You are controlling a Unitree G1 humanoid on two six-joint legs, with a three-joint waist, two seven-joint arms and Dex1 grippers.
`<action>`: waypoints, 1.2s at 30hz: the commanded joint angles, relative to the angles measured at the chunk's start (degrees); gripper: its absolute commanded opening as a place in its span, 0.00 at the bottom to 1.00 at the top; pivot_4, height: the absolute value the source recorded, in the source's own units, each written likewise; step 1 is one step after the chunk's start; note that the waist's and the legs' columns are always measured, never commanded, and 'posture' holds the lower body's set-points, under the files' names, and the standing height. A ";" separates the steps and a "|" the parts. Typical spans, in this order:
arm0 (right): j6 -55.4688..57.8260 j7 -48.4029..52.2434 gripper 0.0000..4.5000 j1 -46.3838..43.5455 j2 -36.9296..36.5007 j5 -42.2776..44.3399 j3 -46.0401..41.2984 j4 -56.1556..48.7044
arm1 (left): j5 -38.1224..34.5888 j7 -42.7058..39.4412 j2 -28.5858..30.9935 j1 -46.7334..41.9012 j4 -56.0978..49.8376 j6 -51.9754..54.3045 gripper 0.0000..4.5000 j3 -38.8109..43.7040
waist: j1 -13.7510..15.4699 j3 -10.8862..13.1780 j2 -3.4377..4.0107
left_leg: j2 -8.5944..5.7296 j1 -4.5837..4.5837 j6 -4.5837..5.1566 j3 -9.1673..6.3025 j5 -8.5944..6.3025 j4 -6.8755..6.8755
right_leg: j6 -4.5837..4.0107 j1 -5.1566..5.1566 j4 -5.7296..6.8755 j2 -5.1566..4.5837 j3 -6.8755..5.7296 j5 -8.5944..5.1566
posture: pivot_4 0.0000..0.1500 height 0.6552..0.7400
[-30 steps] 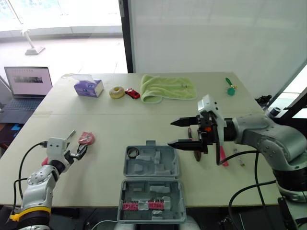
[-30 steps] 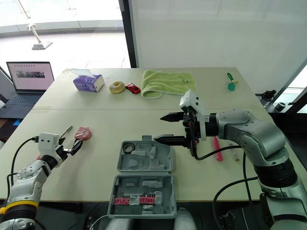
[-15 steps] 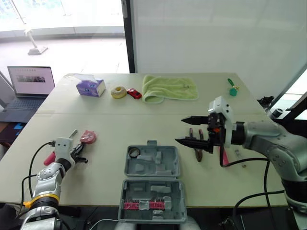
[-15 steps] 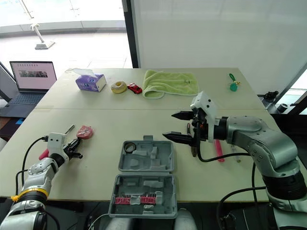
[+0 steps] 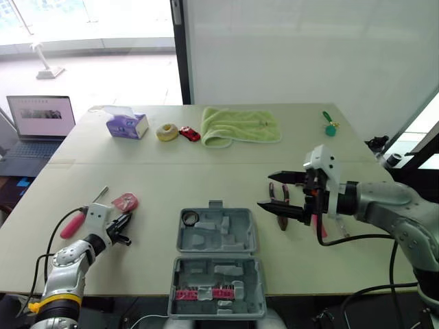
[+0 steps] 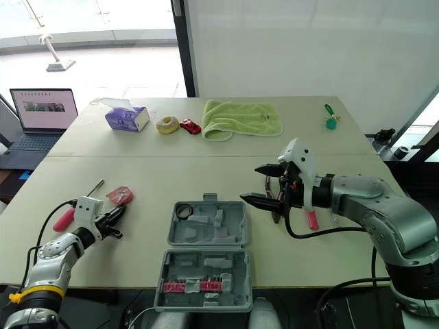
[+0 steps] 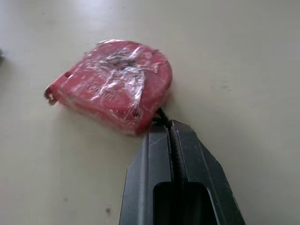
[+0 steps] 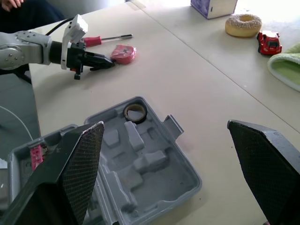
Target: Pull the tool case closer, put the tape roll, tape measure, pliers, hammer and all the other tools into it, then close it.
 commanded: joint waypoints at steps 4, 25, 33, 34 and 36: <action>-0.83 1.36 1.00 -4.00 -0.20 -1.25 2.67 1.42 | -3.86 1.05 -1.05 9.34 -21.42 10.19 0.02 -1.03 | 0.00 0.01 0.02 | 0.04 0.00 0.00 0.02 0.00 -0.01 | -0.02 -0.02 -0.03 -0.03 0.03 -0.01 | 1.00 0.96; -8.85 8.89 1.00 -14.51 6.91 -11.36 12.38 18.25 | -6.39 1.74 -1.67 47.41 -49.66 13.08 0.02 4.53 | 0.24 0.10 0.05 | 0.05 -0.09 0.00 0.22 -0.03 -0.06 | -0.31 -0.06 -0.34 -0.14 0.15 -0.17 | 1.00 0.96; -9.73 10.12 1.00 -16.23 7.99 -13.31 12.55 20.03 | -7.82 -5.60 2.12 49.94 -49.60 8.55 0.07 5.87 | 0.21 0.15 0.11 | 0.04 -0.13 -0.02 0.28 -0.04 -0.10 | -0.32 -0.09 -0.44 -0.21 0.14 -0.17 | 1.00 0.96; -9.66 10.20 1.00 -16.35 8.06 -13.33 12.48 20.03 | -8.96 -6.95 2.65 49.96 -49.92 8.73 0.14 6.25 | 0.20 0.15 0.11 | 0.04 -0.14 -0.02 0.28 -0.04 -0.11 | -0.32 -0.10 -0.47 -0.21 0.14 -0.17 | 1.00 0.96; -9.58 10.12 1.00 -16.09 8.17 -13.32 12.27 19.59 | -10.56 -10.04 4.99 49.59 -48.68 9.78 0.31 7.57 | 0.23 0.15 0.11 | 0.04 -0.17 -0.01 0.27 -0.04 -0.14 | -0.32 -0.14 -0.50 -0.21 0.13 -0.17 | 1.00 0.96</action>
